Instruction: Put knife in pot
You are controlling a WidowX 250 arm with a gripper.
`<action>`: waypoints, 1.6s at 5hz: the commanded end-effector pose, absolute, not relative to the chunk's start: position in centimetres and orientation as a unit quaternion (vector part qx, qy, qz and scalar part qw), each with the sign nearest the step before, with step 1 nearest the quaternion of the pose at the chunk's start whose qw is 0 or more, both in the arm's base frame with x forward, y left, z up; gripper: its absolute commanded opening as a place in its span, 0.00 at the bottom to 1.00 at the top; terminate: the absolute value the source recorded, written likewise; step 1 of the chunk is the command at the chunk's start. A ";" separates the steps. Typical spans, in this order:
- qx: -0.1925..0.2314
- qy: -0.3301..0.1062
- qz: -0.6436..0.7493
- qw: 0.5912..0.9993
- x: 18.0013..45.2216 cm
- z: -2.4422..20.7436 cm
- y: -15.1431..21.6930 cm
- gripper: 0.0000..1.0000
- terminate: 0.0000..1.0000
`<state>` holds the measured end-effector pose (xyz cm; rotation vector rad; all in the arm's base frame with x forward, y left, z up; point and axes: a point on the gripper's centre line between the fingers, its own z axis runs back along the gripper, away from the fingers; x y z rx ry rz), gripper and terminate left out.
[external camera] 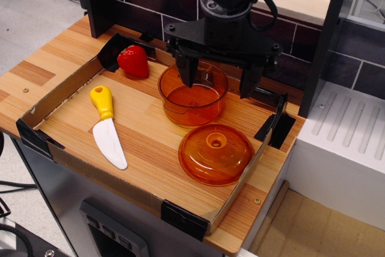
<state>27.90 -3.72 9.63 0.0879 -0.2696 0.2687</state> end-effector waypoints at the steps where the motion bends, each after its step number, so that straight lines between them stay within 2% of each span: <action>1: 0.044 -0.134 0.133 0.981 27.9 9.6 -3.7 1.00 0.00; 2: 0.034 -0.146 0.205 0.967 27.8 10.2 -1.3 1.00 0.00; 3: 0.006 -0.137 0.237 0.962 27.8 10.5 2.6 1.00 0.00; 5: -0.013 -0.105 0.289 0.952 27.0 8.0 9.9 1.00 0.00; 6: -0.050 -0.081 0.318 0.943 26.7 6.9 12.0 1.00 0.00; 8: -0.052 -0.071 0.369 0.925 26.1 4.3 13.6 1.00 0.00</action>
